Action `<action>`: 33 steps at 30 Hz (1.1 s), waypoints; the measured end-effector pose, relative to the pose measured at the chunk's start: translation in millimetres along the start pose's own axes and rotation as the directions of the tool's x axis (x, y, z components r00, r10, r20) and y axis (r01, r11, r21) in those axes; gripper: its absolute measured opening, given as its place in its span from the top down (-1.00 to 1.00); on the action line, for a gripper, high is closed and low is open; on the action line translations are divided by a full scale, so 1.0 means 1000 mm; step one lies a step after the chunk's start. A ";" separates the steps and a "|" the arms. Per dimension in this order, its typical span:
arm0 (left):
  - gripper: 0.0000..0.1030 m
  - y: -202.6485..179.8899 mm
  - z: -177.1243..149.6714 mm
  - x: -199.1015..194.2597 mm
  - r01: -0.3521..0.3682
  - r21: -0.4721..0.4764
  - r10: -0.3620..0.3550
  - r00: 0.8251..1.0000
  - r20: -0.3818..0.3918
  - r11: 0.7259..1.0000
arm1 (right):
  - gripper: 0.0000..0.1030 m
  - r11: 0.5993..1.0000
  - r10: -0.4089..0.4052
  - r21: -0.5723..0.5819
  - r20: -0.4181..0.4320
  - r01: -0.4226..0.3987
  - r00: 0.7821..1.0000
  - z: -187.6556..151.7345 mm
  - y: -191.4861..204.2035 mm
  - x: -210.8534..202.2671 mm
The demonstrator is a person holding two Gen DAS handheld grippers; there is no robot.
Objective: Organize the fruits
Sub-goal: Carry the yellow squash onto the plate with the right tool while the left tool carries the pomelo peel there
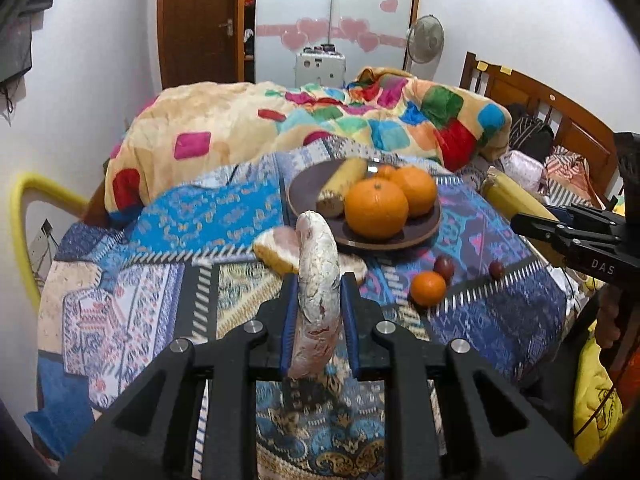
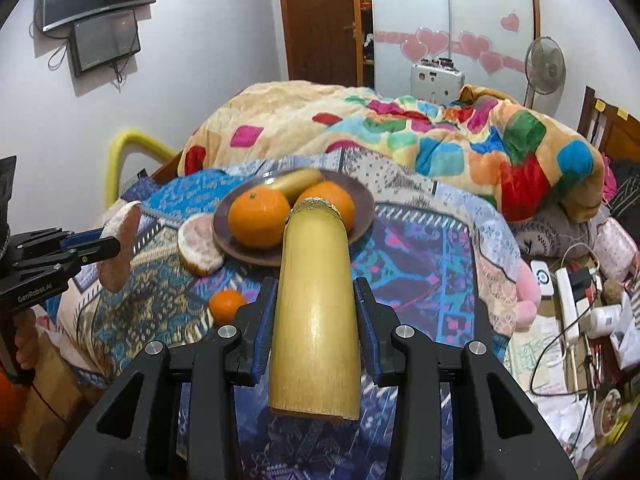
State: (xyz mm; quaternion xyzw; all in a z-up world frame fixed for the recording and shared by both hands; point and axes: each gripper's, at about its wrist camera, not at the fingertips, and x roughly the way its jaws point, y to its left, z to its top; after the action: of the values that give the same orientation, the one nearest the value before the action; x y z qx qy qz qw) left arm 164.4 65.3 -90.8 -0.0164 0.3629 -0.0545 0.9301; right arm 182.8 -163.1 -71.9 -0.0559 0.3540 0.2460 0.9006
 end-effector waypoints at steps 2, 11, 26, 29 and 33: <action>0.60 0.001 0.007 0.002 0.000 0.000 0.000 1.000 0.011 1.000 | 0.33 1.000 -0.001 -0.002 0.017 0.001 1.000 0.008 0.000 0.001; 0.60 -0.002 0.038 0.023 -0.019 0.019 0.018 0.999 0.049 1.000 | 0.33 1.000 0.002 -0.019 0.061 -0.001 0.998 0.036 0.002 0.013; 0.60 -0.002 0.077 0.088 0.033 0.010 -0.033 0.999 0.015 0.999 | 0.33 0.999 0.020 -0.028 -0.006 -0.020 1.000 0.069 0.000 0.086; 0.60 0.000 0.081 0.102 0.039 0.000 -0.039 0.999 -0.004 0.999 | 0.33 0.999 0.030 -0.027 -0.029 -0.031 0.999 0.076 0.000 0.099; 0.60 0.003 0.088 0.116 0.046 -0.022 -0.047 0.999 -0.023 0.999 | 0.33 0.999 0.042 -0.031 -0.047 -0.043 0.998 0.084 0.002 0.113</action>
State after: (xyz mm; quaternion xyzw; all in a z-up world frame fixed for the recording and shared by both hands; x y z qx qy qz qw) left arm 308.7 54.7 -104.1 -0.0341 0.3739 -0.0724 0.9240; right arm 303.6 -92.6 -84.5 -0.0683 0.3719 0.2693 0.8857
